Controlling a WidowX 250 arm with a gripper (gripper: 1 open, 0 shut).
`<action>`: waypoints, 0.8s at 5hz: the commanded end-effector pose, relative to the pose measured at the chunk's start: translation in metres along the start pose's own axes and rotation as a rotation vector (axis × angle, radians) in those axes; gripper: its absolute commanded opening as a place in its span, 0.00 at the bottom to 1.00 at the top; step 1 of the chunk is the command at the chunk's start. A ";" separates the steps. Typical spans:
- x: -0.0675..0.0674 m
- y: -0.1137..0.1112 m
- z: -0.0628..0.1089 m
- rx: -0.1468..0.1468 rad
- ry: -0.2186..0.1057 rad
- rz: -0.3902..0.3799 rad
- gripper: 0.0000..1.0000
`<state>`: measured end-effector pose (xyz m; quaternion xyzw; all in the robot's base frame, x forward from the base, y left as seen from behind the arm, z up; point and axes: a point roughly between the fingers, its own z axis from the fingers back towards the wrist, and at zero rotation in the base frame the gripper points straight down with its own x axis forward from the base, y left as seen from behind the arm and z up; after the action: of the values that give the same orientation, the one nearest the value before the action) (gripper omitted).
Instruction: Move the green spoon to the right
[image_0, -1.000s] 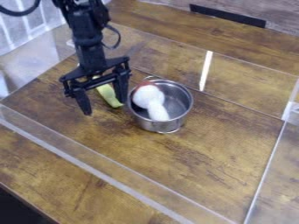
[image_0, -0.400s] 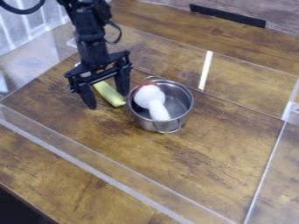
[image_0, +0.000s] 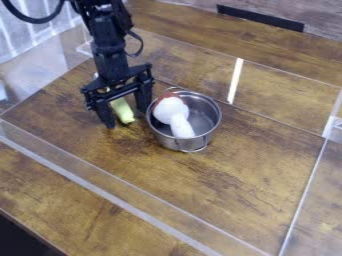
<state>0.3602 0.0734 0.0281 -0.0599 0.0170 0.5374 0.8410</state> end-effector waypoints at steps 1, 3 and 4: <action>0.001 -0.009 0.018 -0.047 -0.043 0.027 1.00; 0.006 -0.016 0.023 -0.039 -0.050 0.033 1.00; 0.021 -0.017 0.031 -0.031 -0.047 0.036 1.00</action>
<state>0.3781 0.0798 0.0408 -0.0528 0.0157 0.5492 0.8339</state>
